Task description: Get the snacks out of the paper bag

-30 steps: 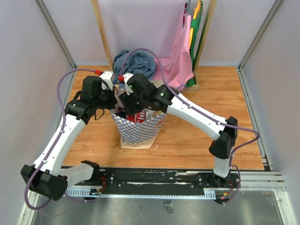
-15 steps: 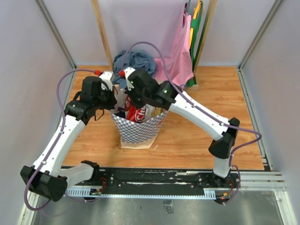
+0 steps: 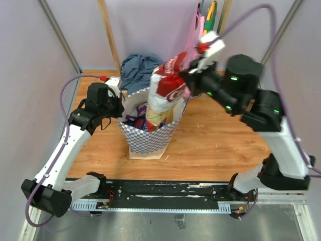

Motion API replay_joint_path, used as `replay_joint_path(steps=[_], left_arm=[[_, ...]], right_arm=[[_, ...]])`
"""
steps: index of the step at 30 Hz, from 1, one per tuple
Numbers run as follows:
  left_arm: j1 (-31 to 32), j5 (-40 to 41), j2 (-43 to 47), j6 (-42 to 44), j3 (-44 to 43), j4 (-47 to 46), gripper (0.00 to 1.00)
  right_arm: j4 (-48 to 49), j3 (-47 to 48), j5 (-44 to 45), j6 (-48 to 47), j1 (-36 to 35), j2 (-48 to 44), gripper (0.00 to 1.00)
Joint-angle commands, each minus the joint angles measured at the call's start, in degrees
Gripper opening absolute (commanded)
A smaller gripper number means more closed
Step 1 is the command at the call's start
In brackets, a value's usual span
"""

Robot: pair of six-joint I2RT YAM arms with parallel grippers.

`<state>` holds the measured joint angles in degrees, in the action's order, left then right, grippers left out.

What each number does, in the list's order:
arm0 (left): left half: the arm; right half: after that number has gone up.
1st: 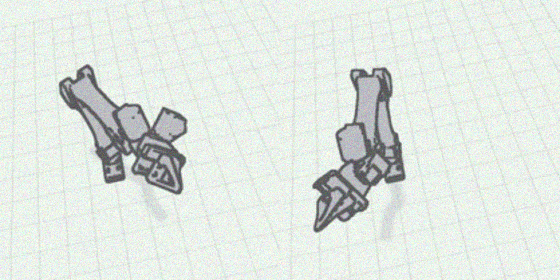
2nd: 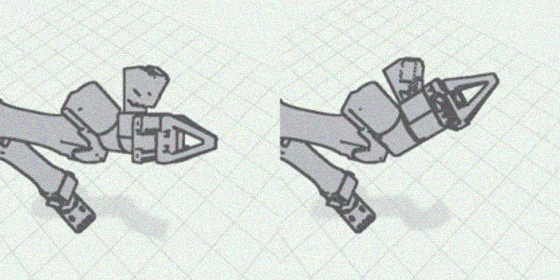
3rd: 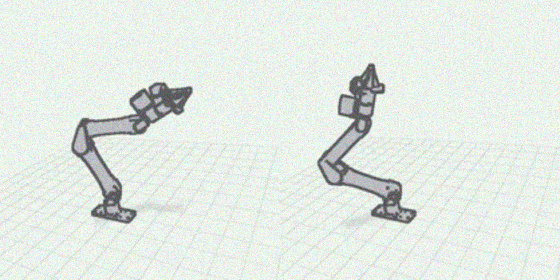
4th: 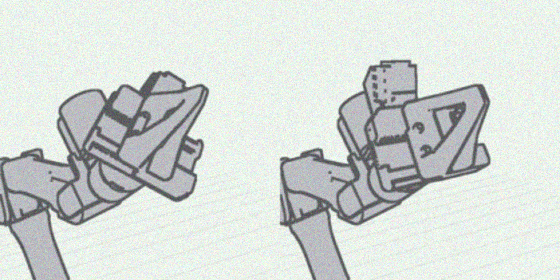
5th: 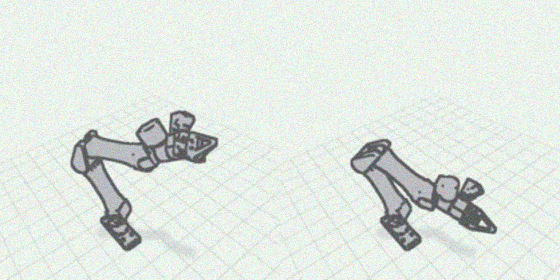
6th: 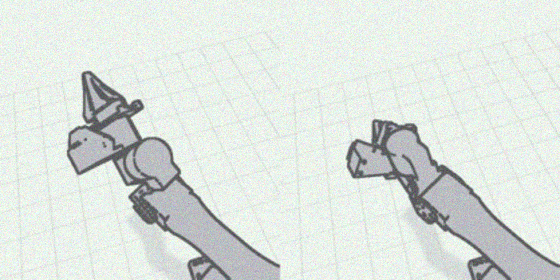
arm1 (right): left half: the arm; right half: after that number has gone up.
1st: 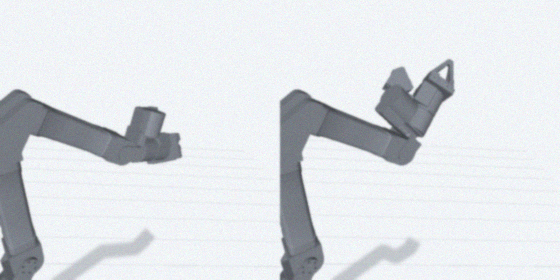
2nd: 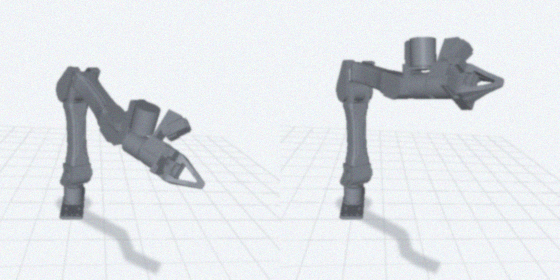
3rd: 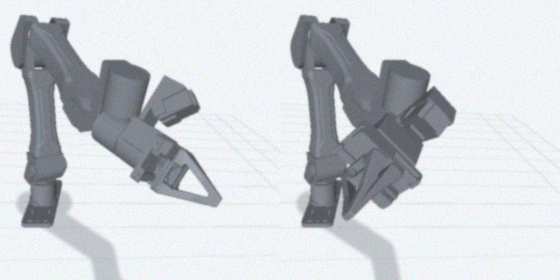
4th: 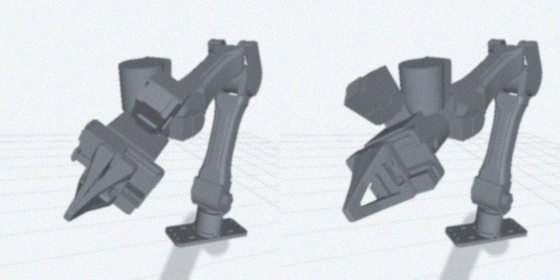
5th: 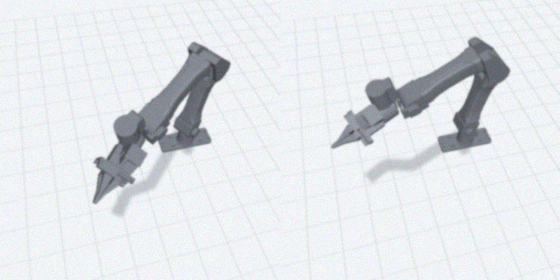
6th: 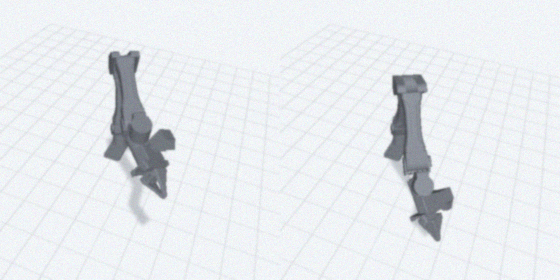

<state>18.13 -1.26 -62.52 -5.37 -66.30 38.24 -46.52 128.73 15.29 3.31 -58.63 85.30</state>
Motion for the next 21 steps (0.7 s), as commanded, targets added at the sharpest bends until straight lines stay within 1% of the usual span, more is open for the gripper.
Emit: replay_joint_path(steps=[1,5,7,12,15,18,20,21], left_arm=[[0.2,1.0,0.4,0.3,-0.1,-1.5,0.01],[0.2,2.4,-0.9,0.4,-1.1,-1.6,0.00],[0.2,5.2,-1.5,0.6,-1.7,-2.4,0.01],[0.2,11.8,-3.2,2.0,-4.1,-5.6,0.00],[0.2,14.2,-4.8,4.0,-7.0,-7.5,0.01],[0.2,15.3,-6.6,7.4,-10.1,-10.3,0.00],[0.2,15.7,-7.9,10.7,-12.1,-12.6,0.01],[0.2,15.7,-8.7,12.1,-13.4,-13.2,0.01]], right_arm=[[5.7,-2.7,14.8,-6.6,-0.7,-11.0,0.01],[11.1,-11.4,21.6,-8.9,-0.6,-22.1,0.01],[12.6,-14.5,24.9,-10.1,-0.6,-26.3,0.01],[14.2,-25.9,39.7,-13.3,-0.6,-32.6,0.01],[14.8,-34.8,44.4,-12.5,-0.6,-34.4,0.01],[14.0,-41.7,43.4,-8.8,1.0,-34.3,0.01],[12.1,-45.0,37.7,-4.5,5.7,-33.1,0.01],[11.0,-46.2,32.6,-2.2,9.6,-32.2,0.01]])
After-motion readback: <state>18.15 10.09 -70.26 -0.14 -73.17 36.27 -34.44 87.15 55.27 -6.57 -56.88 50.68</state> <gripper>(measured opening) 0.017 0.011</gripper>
